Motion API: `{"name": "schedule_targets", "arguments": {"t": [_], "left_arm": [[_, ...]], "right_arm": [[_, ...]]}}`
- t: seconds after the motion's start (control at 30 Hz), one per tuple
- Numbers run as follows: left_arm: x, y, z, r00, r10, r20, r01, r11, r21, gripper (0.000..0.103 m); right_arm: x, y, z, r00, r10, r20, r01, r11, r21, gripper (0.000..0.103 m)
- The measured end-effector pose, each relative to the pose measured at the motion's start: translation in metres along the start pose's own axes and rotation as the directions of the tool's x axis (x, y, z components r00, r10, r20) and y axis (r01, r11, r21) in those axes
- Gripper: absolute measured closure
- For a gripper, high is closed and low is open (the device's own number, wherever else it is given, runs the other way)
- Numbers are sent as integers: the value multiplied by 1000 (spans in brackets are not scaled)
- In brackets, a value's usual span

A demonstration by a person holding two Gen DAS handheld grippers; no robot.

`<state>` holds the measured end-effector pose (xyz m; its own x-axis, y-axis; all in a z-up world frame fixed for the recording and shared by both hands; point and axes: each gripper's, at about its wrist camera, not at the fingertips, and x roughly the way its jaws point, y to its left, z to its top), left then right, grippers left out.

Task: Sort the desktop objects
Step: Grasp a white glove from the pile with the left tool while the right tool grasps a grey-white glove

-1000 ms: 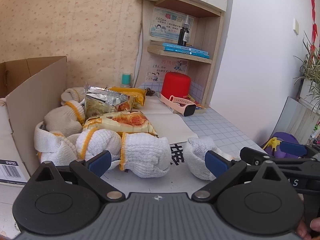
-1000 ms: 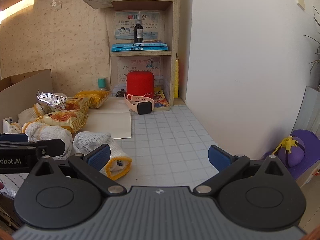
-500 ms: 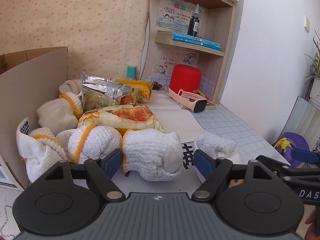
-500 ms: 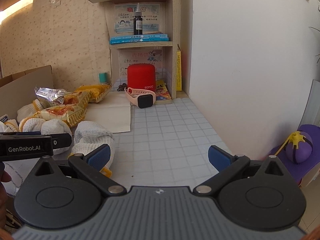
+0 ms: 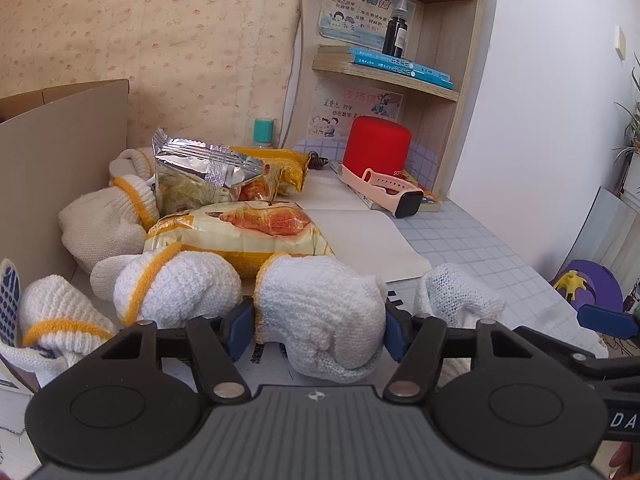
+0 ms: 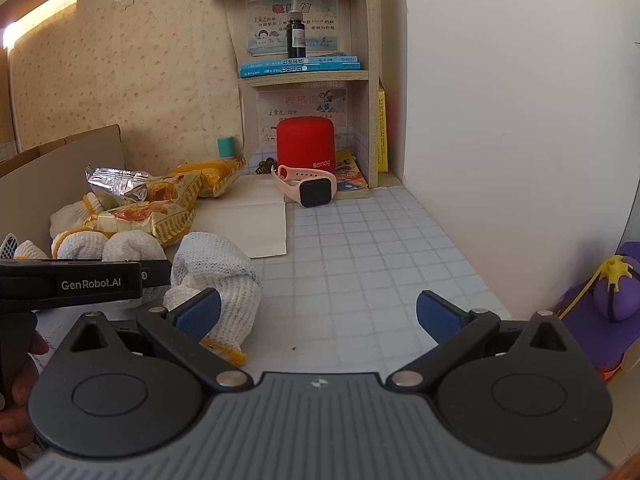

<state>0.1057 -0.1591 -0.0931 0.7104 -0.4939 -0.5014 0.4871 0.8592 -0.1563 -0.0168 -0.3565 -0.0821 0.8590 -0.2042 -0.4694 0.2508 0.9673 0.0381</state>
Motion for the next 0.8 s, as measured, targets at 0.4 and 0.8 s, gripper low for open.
{"name": "schedule_targets", "arguments": {"t": [0.4,0.8], "left_arm": [[-33,1,-11,999,35,31,-38,996,85,57],[-71,15,-19,995,50,84,-58,994,97,57]], "right_arm": [[1,30,8,997,81,19,-80,995,-62,2],[37,45,12,979,197,-43,-198,980,-15,26]]}}
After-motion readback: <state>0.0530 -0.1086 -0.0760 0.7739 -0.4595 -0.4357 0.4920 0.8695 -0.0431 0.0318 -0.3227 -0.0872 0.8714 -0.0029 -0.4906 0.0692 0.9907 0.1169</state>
